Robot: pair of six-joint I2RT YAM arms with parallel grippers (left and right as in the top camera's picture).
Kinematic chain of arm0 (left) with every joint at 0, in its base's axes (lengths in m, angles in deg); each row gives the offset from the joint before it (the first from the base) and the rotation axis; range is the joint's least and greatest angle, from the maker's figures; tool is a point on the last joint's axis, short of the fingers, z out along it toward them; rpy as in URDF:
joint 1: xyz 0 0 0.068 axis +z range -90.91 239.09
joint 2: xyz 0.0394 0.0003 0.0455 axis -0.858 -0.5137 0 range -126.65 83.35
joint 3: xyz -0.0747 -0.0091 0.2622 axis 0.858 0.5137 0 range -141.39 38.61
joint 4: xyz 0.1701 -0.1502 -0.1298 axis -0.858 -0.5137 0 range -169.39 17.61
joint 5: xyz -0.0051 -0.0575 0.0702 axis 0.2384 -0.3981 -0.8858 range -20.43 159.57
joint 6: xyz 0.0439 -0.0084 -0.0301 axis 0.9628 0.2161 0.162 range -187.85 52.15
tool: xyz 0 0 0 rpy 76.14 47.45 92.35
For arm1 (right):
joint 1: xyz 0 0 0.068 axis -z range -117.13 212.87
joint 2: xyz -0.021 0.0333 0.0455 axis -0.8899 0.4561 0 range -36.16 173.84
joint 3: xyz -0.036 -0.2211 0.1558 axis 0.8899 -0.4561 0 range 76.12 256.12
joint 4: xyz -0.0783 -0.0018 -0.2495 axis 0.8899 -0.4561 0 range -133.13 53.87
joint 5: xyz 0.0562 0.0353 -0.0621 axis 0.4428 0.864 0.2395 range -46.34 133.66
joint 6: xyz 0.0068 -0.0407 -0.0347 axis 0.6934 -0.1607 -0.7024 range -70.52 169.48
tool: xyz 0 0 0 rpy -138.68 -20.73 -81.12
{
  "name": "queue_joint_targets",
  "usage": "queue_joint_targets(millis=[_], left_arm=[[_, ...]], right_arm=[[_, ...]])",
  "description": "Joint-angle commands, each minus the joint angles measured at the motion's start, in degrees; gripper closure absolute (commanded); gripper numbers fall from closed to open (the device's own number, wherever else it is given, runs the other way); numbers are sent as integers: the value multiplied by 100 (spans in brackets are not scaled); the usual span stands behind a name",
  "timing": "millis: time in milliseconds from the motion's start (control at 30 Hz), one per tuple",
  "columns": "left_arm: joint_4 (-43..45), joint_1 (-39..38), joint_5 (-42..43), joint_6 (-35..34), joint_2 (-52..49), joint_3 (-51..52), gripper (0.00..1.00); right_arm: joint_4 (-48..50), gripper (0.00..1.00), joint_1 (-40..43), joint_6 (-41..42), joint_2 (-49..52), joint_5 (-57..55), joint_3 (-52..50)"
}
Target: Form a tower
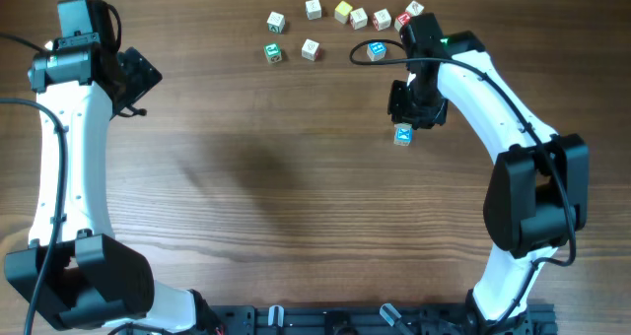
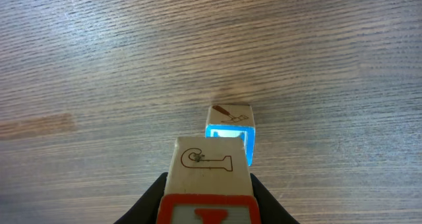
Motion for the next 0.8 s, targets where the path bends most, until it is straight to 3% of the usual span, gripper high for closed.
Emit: queue_joint_targets(millis=[0,767], left_arm=[[-7,20,9,-96,-52,26,0],[-7,20,11,-96,-52,26,0]], right_arm=[[13,96,-9,-61,155,-107,-111],[-83,95,-7,-164,505,-140,-151]])
